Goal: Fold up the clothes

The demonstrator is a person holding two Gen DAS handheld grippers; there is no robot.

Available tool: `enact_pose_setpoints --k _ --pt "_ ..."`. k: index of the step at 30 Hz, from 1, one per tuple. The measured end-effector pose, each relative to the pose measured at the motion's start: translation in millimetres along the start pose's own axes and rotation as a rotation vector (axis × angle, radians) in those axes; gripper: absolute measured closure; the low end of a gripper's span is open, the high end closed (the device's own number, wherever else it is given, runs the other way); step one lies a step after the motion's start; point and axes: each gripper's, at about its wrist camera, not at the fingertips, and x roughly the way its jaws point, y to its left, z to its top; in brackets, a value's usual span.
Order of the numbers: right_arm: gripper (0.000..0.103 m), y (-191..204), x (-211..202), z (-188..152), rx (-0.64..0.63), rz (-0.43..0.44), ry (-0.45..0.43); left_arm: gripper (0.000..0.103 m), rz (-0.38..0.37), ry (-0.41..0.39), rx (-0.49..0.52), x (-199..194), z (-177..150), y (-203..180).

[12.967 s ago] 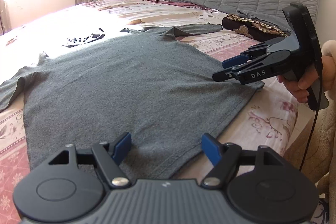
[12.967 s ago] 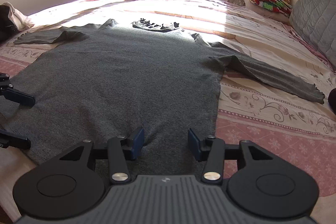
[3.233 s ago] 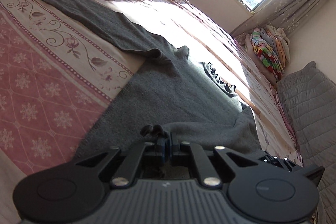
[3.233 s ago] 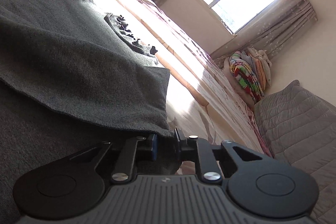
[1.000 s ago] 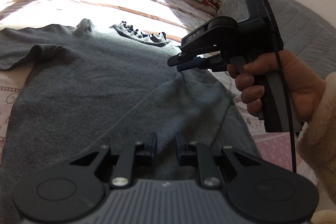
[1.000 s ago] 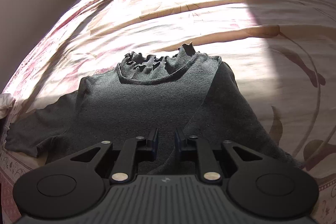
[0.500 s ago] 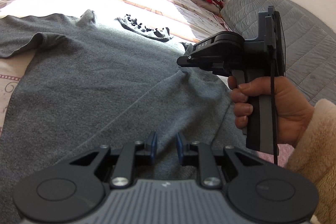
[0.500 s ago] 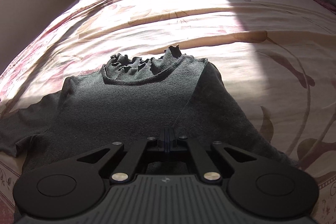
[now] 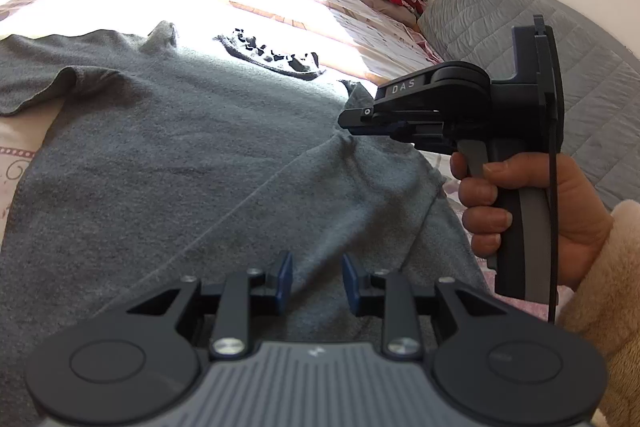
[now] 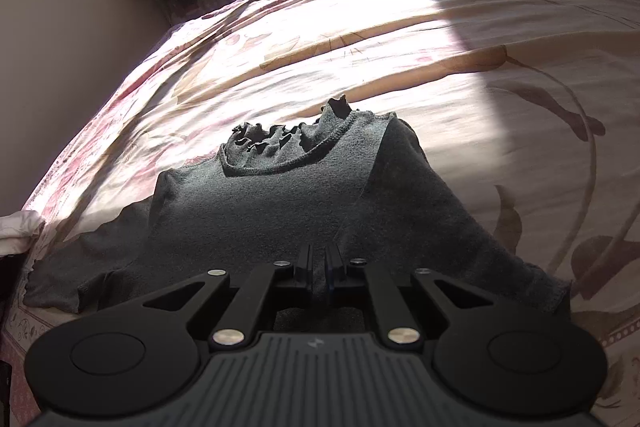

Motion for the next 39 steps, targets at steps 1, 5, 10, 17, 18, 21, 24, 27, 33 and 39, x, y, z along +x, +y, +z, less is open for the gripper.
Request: enact_pose_setpoints --k 1,5,10,17,18,21,24,27,33,39 --pt "0.09 4.4 0.9 -1.2 -0.019 -0.01 0.01 0.075 -0.002 0.0 -0.003 -0.5 0.2 0.5" --pt "0.081 20.1 6.8 -7.8 -0.104 -0.069 0.034 0.075 -0.007 0.002 -0.017 -1.2 0.7 1.9" --pt "0.099 14.2 8.3 -17.4 -0.114 -0.066 -0.026 0.075 -0.012 0.005 -0.028 -1.6 1.5 3.1" --pt "0.093 -58.8 0.4 -30.0 0.334 0.301 -0.133 0.075 -0.018 0.008 -0.041 -2.5 1.1 5.9" --pt "0.092 -62.3 -0.3 -30.3 0.351 0.297 -0.127 0.075 -0.016 0.007 -0.039 -2.3 1.0 5.4" --pt "0.08 -60.0 -7.5 -29.6 0.306 0.23 -0.136 0.075 -0.009 0.005 -0.031 -2.3 0.7 3.7" --pt "0.08 -43.5 -12.5 -29.8 0.163 0.153 -0.129 0.075 0.004 0.001 -0.024 -2.5 1.0 1.1" --pt "0.08 -19.3 -11.3 -38.3 -0.014 0.106 -0.119 0.074 0.028 -0.018 -0.007 -5.7 1.5 -1.9" --pt "0.08 8.1 -9.3 -45.0 -0.214 0.128 -0.091 0.07 0.079 -0.065 0.049 -11.7 4.8 -2.2" --pt "0.08 -5.1 -3.4 -9.8 -0.238 -0.086 -0.188 0.067 0.081 -0.044 0.075 -7.9 2.6 -2.4"
